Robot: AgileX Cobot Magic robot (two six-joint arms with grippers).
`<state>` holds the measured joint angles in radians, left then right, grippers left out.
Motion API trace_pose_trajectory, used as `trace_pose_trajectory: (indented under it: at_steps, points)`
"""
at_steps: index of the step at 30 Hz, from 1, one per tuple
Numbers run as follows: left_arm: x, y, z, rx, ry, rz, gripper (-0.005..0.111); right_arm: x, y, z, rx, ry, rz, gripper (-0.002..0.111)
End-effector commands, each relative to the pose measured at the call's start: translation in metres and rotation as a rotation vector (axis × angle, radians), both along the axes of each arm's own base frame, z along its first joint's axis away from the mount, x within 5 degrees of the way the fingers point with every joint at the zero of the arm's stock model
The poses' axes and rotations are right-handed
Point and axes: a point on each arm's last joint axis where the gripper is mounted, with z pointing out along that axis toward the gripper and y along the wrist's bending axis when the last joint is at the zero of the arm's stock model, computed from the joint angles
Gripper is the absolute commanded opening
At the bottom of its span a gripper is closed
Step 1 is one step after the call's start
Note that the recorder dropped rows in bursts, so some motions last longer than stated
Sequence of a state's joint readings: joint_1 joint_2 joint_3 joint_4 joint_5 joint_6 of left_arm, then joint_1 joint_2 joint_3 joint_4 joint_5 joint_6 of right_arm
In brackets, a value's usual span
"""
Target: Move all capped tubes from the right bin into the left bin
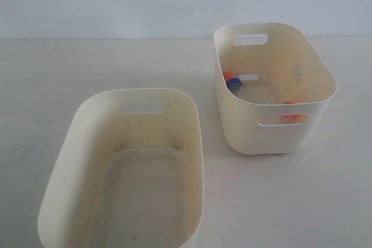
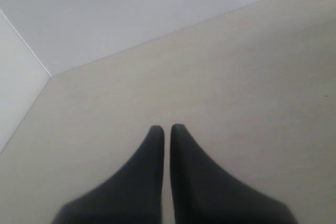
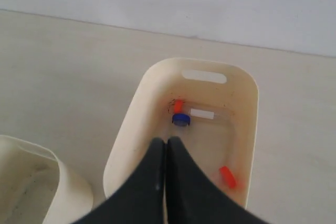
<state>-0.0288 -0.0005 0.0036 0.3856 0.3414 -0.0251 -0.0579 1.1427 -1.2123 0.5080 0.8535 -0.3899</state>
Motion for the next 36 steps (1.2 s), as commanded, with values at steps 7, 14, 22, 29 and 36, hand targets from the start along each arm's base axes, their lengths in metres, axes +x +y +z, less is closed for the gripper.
trace_pose_trajectory:
  at_steps: [7,14,22,29,36]
  points:
    - [0.000,0.000,0.001,-0.012,-0.007,-0.004,0.004,0.045,0.035,-0.003,-0.168,0.136,0.030,0.000]
    - [0.000,0.000,0.001,-0.012,-0.007,-0.004,0.004,0.081,0.051,-0.022,-0.282,0.333,-0.051,0.000]
    - [0.000,0.000,0.001,-0.012,-0.007,-0.004,0.004,0.121,0.063,-0.066,-0.306,0.544,-0.025,0.000]
    - [0.000,0.000,0.001,-0.012,-0.007,-0.004,0.004,0.149,0.070,-0.097,-0.328,0.609,-0.012,0.000]
    - [0.000,0.000,0.001,-0.012,-0.007,-0.004,0.004,0.166,0.074,-0.124,-0.347,0.650,0.004,0.004]
